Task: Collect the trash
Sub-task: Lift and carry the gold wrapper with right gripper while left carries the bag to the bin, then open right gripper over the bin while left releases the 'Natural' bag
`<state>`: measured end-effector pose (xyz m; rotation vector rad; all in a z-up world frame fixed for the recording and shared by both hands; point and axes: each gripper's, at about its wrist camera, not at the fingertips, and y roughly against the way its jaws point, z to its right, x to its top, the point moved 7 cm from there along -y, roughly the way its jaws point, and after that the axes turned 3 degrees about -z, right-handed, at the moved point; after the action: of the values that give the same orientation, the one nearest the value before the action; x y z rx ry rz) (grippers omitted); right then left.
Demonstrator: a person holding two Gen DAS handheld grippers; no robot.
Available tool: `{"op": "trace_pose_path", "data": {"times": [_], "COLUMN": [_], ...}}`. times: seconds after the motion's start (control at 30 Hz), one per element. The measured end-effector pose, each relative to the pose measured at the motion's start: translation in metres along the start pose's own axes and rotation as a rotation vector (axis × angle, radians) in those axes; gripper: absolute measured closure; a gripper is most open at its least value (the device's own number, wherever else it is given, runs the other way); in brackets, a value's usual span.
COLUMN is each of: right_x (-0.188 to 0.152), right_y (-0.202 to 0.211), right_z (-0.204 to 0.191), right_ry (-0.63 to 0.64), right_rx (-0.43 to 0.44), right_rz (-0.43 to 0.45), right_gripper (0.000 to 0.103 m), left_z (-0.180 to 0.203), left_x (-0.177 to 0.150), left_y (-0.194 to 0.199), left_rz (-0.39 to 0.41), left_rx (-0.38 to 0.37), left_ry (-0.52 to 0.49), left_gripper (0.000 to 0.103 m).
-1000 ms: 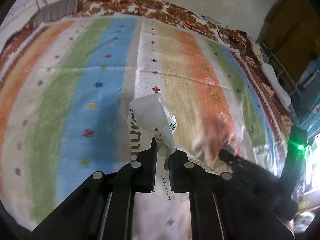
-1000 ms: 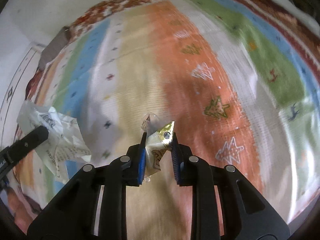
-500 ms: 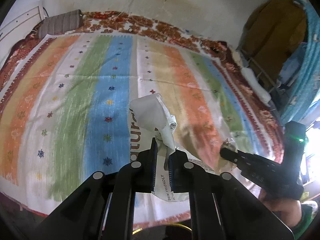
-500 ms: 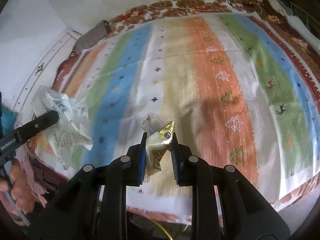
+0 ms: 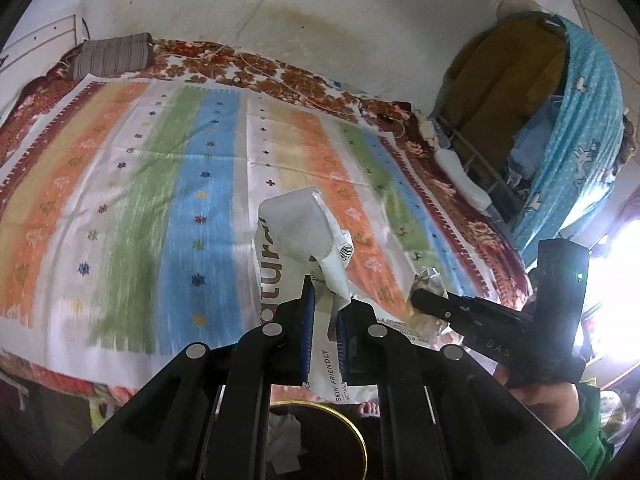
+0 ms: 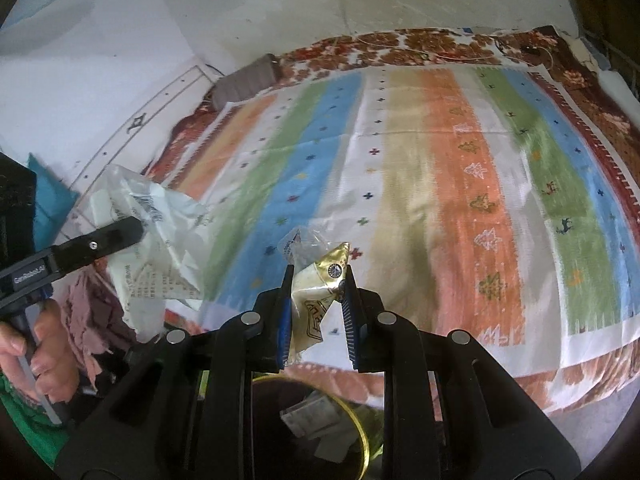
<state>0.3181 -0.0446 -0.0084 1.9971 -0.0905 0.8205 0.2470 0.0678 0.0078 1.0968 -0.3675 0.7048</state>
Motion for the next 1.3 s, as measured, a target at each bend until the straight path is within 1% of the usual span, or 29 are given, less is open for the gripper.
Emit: {"op": "trace_pose_path", "data": {"times": [0.13,0.3,0.4,0.57,0.8,0.9,0.97,1.1,1.3], "right_x": [-0.017,-0.040,-0.050,-0.067,-0.092,-0.104,-0.112,-0.129,-0.153], "right_y": [0.013,0.019,0.023,0.025,0.020,0.018,0.017,0.011,-0.001], "right_z": [-0.007,-0.013,-0.017,-0.022,-0.034,-0.037,-0.038,-0.042,-0.045], "right_ry": [0.008,0.016,0.017,0.018,0.043,0.041,0.043,0.058,0.098], "right_rx": [0.020,0.028,0.036,0.035,0.033,0.034,0.024,-0.002,-0.054], "right_rz": [0.003,-0.011,-0.014,-0.019,-0.056,-0.070,-0.079,-0.110,-0.162], "right_gripper": [0.083,0.083,0.083,0.083,0.083,0.083,0.082,0.082,0.082], "left_z": [0.001,0.008,0.009,0.009,0.010,0.007,0.008,0.012,0.006], "left_x": [-0.018,-0.037,-0.048,-0.067,-0.094,-0.109,-0.119,-0.137,-0.156], "left_y": [0.012,0.024,0.028,0.029,0.030,0.026,0.022,0.018,0.013], "left_rz": [0.005,0.011,0.010,-0.011,-0.039,-0.062,-0.088,-0.112,-0.149], "left_rx": [0.003,0.001,-0.002,0.008,0.039,0.095,0.110,0.157,0.210], "left_ry": [0.007,-0.023,-0.021,-0.009,-0.016,-0.020,-0.024,-0.052,-0.053], "left_gripper": [0.094,0.094,0.094,0.094,0.094,0.094,0.094,0.094,0.094]}}
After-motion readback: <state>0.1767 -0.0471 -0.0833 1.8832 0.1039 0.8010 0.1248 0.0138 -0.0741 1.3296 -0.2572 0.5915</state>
